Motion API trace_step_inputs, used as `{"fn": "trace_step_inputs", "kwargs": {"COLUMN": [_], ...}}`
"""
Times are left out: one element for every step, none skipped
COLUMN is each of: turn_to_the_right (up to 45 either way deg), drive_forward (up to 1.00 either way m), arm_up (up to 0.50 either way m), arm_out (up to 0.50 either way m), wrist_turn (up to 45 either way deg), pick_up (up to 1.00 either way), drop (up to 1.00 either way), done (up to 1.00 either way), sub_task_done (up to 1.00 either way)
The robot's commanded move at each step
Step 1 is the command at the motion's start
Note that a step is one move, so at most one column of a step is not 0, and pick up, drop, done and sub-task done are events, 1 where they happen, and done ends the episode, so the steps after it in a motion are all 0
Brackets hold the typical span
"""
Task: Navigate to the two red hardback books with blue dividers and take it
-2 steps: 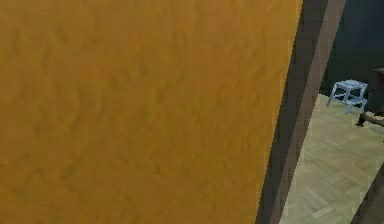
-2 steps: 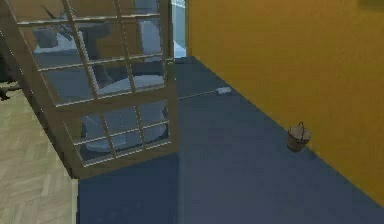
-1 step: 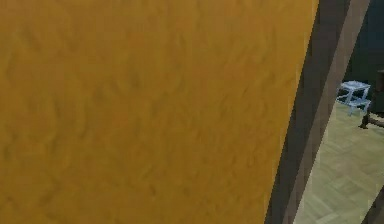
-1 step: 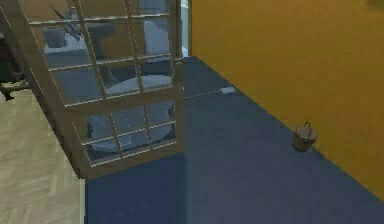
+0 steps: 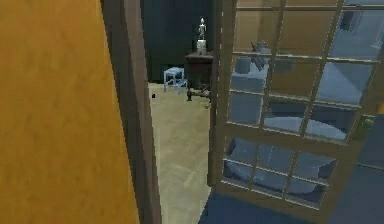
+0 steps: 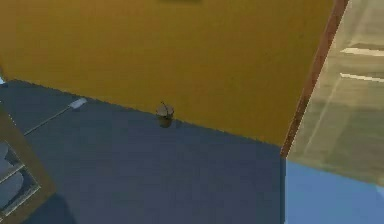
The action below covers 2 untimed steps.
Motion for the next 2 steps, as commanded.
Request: {"fn": "trace_step_inputs", "kwargs": {"turn_to_the_right": [45.0,45.0], "drive_forward": [0.00,0.00], "arm_up": [0.00,0.00], "arm_out": [0.00,0.00], "wrist_turn": [0.0,0.0], "pick_up": [0.00,0.00], "drop": [0.00,0.00], "done": [0.00,0.00], "sub_task_done": [0.00,0.00]}}
